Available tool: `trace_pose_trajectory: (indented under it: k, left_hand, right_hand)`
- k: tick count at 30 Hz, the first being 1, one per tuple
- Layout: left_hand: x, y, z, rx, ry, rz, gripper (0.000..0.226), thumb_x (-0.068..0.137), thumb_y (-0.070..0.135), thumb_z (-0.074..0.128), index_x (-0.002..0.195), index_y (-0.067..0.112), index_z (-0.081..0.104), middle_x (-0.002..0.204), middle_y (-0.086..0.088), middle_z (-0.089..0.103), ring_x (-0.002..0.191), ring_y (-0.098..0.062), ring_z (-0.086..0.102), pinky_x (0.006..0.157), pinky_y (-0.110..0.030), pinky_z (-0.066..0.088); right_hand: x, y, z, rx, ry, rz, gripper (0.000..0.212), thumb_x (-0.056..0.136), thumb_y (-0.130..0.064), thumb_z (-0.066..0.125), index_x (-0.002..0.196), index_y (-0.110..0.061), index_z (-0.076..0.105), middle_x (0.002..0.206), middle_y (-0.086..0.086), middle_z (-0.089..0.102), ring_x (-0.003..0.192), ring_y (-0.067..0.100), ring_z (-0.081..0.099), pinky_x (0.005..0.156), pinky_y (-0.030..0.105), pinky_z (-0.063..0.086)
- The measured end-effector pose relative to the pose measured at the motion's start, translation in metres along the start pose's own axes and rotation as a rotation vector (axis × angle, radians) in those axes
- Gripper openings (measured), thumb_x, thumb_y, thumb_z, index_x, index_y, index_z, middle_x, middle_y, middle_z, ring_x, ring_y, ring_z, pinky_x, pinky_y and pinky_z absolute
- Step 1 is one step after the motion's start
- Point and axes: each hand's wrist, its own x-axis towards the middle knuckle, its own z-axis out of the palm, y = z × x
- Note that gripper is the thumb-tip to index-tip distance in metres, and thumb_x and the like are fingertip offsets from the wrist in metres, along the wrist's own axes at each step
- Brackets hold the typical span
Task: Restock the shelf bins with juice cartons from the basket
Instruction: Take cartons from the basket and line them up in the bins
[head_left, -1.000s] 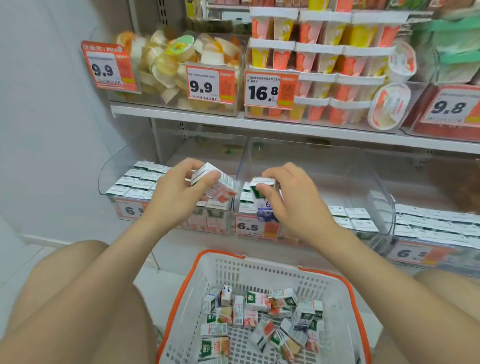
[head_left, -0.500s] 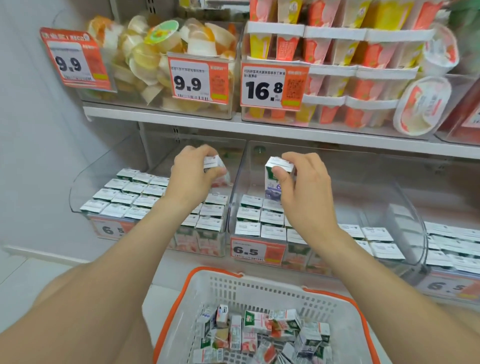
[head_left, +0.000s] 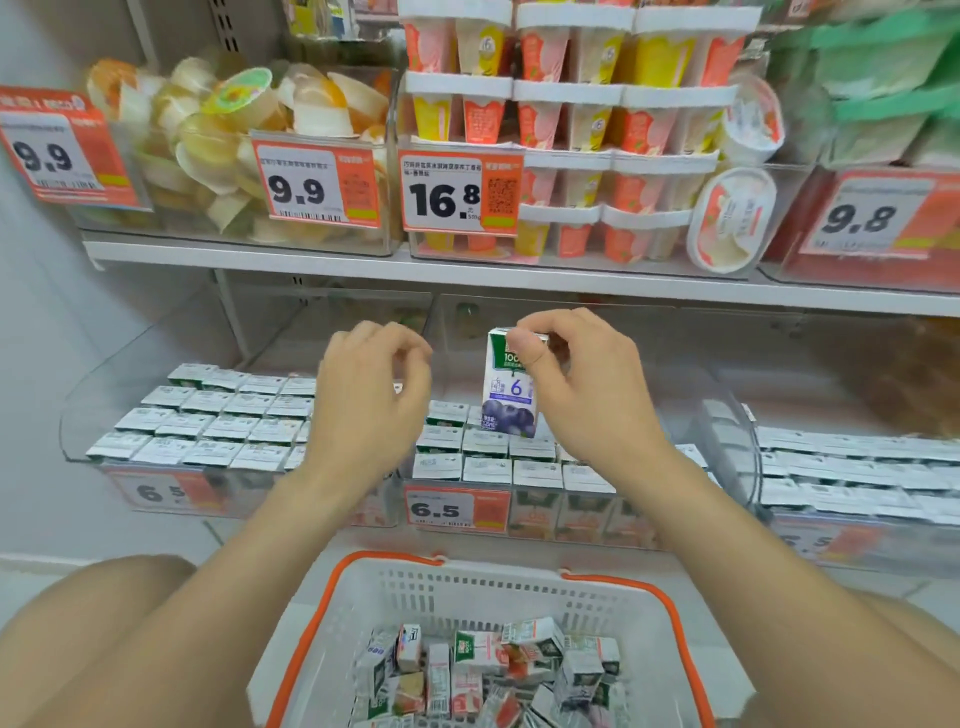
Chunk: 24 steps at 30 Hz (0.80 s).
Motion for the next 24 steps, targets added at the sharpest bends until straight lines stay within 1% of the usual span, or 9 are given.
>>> trace_pose_trajectory:
  k: [3,5,8,10,12,16,18,21,24]
  left_hand:
    - [-0.016,0.054,0.001,-0.307,-0.235,-0.013,0.016,0.1,0.037,0.064,0.113,0.033,0.072,0.1,0.017,0.073,0.095,-0.002,0.066,0.08,-0.022,0.05]
    - [-0.02,0.075,0.008,-0.456,-0.397,-0.064,0.017,0.098,0.04,0.068,0.113,0.034,0.072,0.099,0.015,0.077,0.094,-0.004,0.071,0.083,-0.03,0.058]
    - [-0.02,0.099,0.022,-0.58,-0.522,-0.076,0.016,0.098,0.036,0.071,0.114,0.033,0.072,0.101,0.007,0.079,0.097,-0.015,0.073,0.092,-0.046,0.058]
    - [-0.021,0.115,0.036,-0.635,-0.585,-0.043,0.018,0.099,0.033,0.071,0.117,0.031,0.072,0.102,0.008,0.079,0.1,-0.014,0.074,0.094,-0.045,0.058]
    - [-0.023,0.131,0.054,-0.655,-0.583,-0.02,0.017,0.101,0.033,0.069,0.117,0.029,0.072,0.098,0.011,0.079,0.097,-0.01,0.074,0.092,-0.039,0.059]
    - [-0.028,0.155,0.085,-0.358,-0.468,0.166,0.017,0.105,0.036,0.059,0.114,0.029,0.072,0.104,0.016,0.074,0.097,0.001,0.065,0.084,-0.02,0.048]
    - [-0.035,0.159,0.101,-0.235,-0.505,0.251,0.022,0.105,0.035,0.055,0.121,0.029,0.069,0.118,0.015,0.068,0.108,-0.003,0.059,0.093,-0.026,0.046]
    - [-0.043,0.16,0.13,-0.074,-0.558,0.303,0.029,0.104,0.039,0.052,0.13,0.029,0.063,0.139,0.006,0.057,0.129,-0.019,0.051,0.109,-0.04,0.042]
    - [-0.048,0.156,0.152,0.032,-0.552,0.299,0.035,0.104,0.045,0.047,0.133,0.029,0.058,0.145,0.004,0.05,0.132,-0.024,0.044,0.109,-0.043,0.037]
  right_hand:
    - [-0.01,-0.004,-0.025,0.069,-0.031,0.046,0.017,0.104,-0.035,0.062,0.105,-0.026,0.076,0.095,-0.013,0.073,0.081,0.003,0.062,0.072,0.014,0.04]
    - [-0.017,0.001,-0.042,0.169,-0.062,0.112,0.017,0.104,-0.035,0.062,0.114,-0.028,0.074,0.098,-0.014,0.073,0.083,0.003,0.065,0.074,0.017,0.046]
    - [-0.024,0.012,-0.076,0.18,-0.223,0.149,0.033,0.104,-0.044,0.058,0.136,-0.035,0.061,0.115,-0.009,0.066,0.09,0.013,0.065,0.084,0.031,0.054]
    - [-0.027,0.021,-0.101,0.052,-0.312,0.119,0.031,0.104,-0.044,0.057,0.133,-0.033,0.064,0.118,-0.013,0.067,0.096,0.009,0.066,0.087,0.029,0.053]
    - [-0.026,0.031,-0.125,-0.019,-0.302,0.122,0.022,0.106,-0.04,0.057,0.119,-0.028,0.07,0.109,-0.016,0.071,0.096,0.003,0.066,0.085,0.026,0.05]
    - [-0.022,0.066,-0.173,-0.223,-0.074,0.2,0.018,0.105,-0.035,0.058,0.108,-0.02,0.069,0.099,-0.009,0.07,0.086,0.01,0.062,0.077,0.028,0.04]
    - [-0.019,0.089,-0.192,-0.362,0.004,0.255,0.018,0.104,-0.028,0.061,0.11,-0.013,0.069,0.104,0.003,0.07,0.092,0.022,0.06,0.077,0.032,0.041]
    - [-0.014,0.123,-0.206,-0.548,-0.033,0.343,0.027,0.099,-0.018,0.067,0.125,-0.009,0.064,0.119,0.018,0.064,0.108,0.035,0.058,0.086,0.039,0.046]
    - [-0.013,0.151,-0.2,-0.616,-0.108,0.382,0.047,0.096,-0.005,0.069,0.141,-0.011,0.054,0.131,0.02,0.058,0.118,0.039,0.057,0.091,0.044,0.048]
